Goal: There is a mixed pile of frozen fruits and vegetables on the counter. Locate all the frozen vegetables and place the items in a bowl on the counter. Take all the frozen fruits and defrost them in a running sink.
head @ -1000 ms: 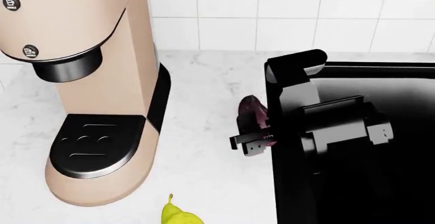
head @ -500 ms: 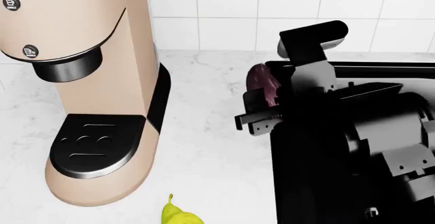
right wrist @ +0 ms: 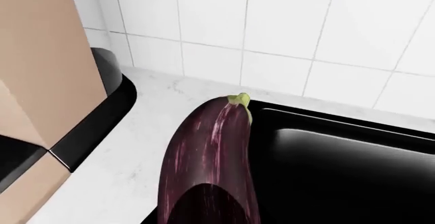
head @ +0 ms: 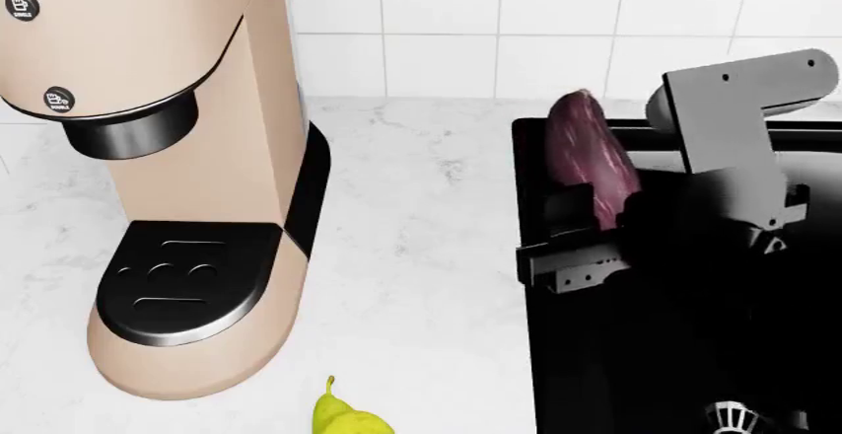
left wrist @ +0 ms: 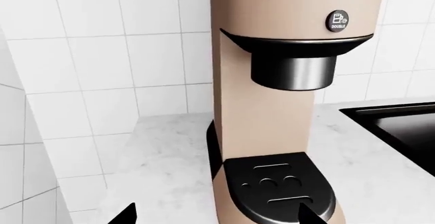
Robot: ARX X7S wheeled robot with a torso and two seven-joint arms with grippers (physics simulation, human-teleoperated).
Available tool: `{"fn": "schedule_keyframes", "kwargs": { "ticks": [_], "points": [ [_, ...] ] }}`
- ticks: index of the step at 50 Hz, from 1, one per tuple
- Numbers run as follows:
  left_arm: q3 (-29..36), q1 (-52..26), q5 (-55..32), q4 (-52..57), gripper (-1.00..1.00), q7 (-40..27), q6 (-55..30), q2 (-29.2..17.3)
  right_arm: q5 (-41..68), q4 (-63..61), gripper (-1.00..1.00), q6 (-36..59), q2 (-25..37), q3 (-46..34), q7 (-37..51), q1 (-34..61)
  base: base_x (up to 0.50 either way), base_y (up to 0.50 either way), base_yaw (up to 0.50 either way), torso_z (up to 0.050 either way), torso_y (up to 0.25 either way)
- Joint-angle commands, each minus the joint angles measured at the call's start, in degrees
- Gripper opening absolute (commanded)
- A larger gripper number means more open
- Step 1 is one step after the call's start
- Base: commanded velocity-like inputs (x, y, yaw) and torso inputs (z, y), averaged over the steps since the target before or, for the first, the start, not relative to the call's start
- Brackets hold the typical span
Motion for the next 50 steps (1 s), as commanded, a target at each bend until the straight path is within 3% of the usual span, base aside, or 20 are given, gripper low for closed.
{"fn": "schedule_keyframes", "kwargs": {
  "ticks": [1, 13, 26, 36, 50],
  "points": [
    [-1.6, 0.5, -1.6, 0.4, 1.0, -0.4, -0.3, -0.8, 12.3, -14.9, -1.0, 3.2, 7.8, 9.9, 8.9, -6.7, 0.0, 0.0, 0.0, 0.0, 0.0],
    [-1.2, 0.3, -1.8, 0.5, 1.0, -1.1, -0.3, -0.6, 18.7, -18.1, -1.0, 2.3, 10.9, 14.8, 13.7, -10.8, -0.06, 0.0, 0.0, 0.0, 0.0],
    [-0.1, -0.5, -1.8, 0.5, 1.0, -1.5, -0.2, -0.8, 18.0, -18.9, -1.0, 1.1, 11.2, 15.3, 13.8, -12.3, -0.3, 0.0, 0.0, 0.0, 0.0],
    [0.1, -1.3, -3.2, 0.8, 1.0, -2.6, -0.4, -1.3, 18.1, -20.0, -1.0, -0.6, 11.9, 17.2, 14.5, -14.4, -0.03, 0.0, 0.0, 0.0, 0.0],
    [0.9, -1.7, -3.4, 1.0, 1.0, -3.0, -0.3, -1.5, 18.0, -20.2, -1.0, -1.1, 12.9, 17.8, 14.1, -14.7, 0.0, -0.3, 0.0, 0.0, 0.0]
  ]
}}
